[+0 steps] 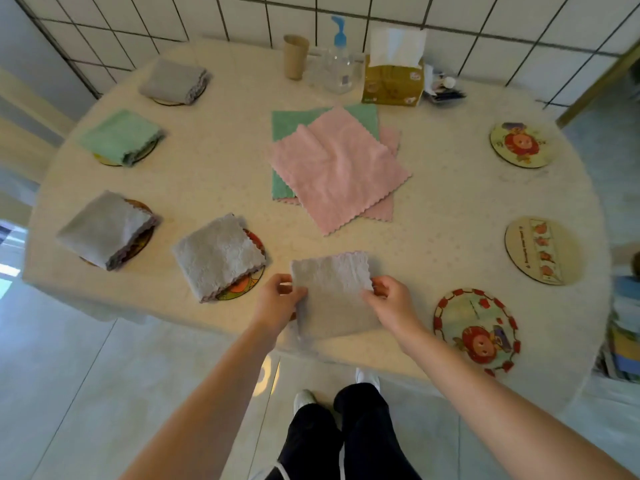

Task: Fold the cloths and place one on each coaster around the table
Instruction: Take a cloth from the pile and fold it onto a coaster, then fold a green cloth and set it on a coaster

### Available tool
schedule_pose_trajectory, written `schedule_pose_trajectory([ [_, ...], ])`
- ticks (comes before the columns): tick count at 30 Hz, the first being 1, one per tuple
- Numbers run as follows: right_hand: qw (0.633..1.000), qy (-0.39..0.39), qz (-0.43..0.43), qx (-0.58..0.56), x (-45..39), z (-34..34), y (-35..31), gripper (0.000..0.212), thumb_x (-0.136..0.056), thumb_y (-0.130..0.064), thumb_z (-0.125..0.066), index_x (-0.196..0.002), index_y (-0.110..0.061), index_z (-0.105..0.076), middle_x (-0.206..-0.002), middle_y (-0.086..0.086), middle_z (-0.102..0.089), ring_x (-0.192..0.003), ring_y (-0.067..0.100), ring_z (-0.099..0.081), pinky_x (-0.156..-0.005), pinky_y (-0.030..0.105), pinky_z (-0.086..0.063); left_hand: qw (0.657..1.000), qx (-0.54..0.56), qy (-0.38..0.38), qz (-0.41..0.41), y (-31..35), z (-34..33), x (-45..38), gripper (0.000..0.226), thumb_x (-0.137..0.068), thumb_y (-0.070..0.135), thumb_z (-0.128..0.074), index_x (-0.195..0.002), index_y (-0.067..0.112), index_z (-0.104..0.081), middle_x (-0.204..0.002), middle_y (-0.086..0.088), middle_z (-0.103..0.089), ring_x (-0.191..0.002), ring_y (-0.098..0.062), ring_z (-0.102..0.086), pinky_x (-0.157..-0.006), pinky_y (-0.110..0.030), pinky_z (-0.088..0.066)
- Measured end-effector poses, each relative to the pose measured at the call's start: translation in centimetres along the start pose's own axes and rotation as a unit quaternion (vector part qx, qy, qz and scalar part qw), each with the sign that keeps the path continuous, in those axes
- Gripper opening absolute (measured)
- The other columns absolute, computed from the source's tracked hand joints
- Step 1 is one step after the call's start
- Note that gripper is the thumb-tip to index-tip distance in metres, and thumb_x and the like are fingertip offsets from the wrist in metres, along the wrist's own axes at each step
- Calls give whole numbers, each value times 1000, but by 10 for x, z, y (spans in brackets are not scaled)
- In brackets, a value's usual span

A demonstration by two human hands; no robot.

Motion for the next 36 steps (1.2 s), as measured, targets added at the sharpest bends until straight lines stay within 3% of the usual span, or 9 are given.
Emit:
schedule_pose_trajectory([
  [3,999,37,-8,-5,8,1,10,10,-88,-21,-62,-97,-21,-57,-85,-12,-58,-86,13,-58,-77,27,-46,998,-56,-13,-27,10,-5,-8,10,-89,18,-62,-99,17,-59,-97,-9,-65,-90,-25,-65,-80,-44,-57],
  [7,998,61,4,7,-1,5,14,22,-87,-19,-64,-108,-12,-62,-100,0,-65,-89,13,-60,-79,25,-46,985,-168,-6,-42,12,-7,-20,15,-83,21,-67,-89,14,-55,-87,-7,-62,-85,-29,-63,-77,-50,-56],
  [13,994,55,31,89,-17,7,11,22,-86,-17,-65,-108,-10,-63,-99,1,-67,-89,15,-62,-85,29,-49,981,-191,-20,-25,-1,-2,-24,22,-80,19,-71,-92,17,-52,-88,-9,-62,-79,-30,-66,-70,-49,-58],
  [19,991,49,42,117,-36,26,5,17,-84,-20,-67,-100,-16,-62,-89,-4,-64,-82,12,-60,-75,22,-45,953,-282,-6,-107,27,0,-33,38,-86,21,-63,-120,18,-46,-108,-3,-54,-90,-22,-57,-76,-37,-52],
  [24,967,48,161,194,-71,38,-49,20,-85,-12,-64,-105,-13,-62,-98,1,-63,-88,14,-59,-83,26,-48,892,-397,2,-215,77,-15,-59,37,-88,15,-55,-124,16,-48,-121,-4,-50,-105,-23,-52,-86,-35,-48],
  [28,929,15,235,286,-113,27,-88,24,-87,-12,-60,-112,-12,-59,-112,3,-57,-104,19,-54,-90,32,-46,782,-547,-10,-297,102,-44,-80,44,-86,14,-51,-130,16,-47,-132,-2,-48,-124,-24,-40,-97,-36,-41],
  [30,904,-8,258,341,-134,19,-103,24,-88,-14,-57,-113,-11,-57,-117,5,-54,-111,22,-49,-91,36,-45,744,-586,-26,-320,109,-63,-91,44,-86,17,-53,-130,16,-48,-134,-2,-47,-126,-25,-39,-97,-37,-41],
  [32,876,-36,271,397,-152,11,-112,24,-90,-17,-55,-113,-10,-55,-119,7,-50,-116,24,-44,-88,36,-43,728,-604,-45,-322,113,-83,-101,45,-86,21,-54,-130,16,-47,-133,-2,-46,-125,-25,-39,-94,-37,-42],
  [36,818,-78,325,469,-172,-3,-118,28,-82,-21,-63,-108,-9,-58,-112,10,-53,-109,32,-48,-90,38,-41,681,-655,-50,-323,116,-109,-115,49,-82,35,-57,-128,20,-46,-128,-2,-45,-118,-27,-42,-86,-37,-44],
])
Point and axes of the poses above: each hand's wrist, its own x-axis away from the middle knuckle, its own z-axis out of the back of the hand, y = z × x, the point moved 8 cm from there along -x, towards the middle knuckle
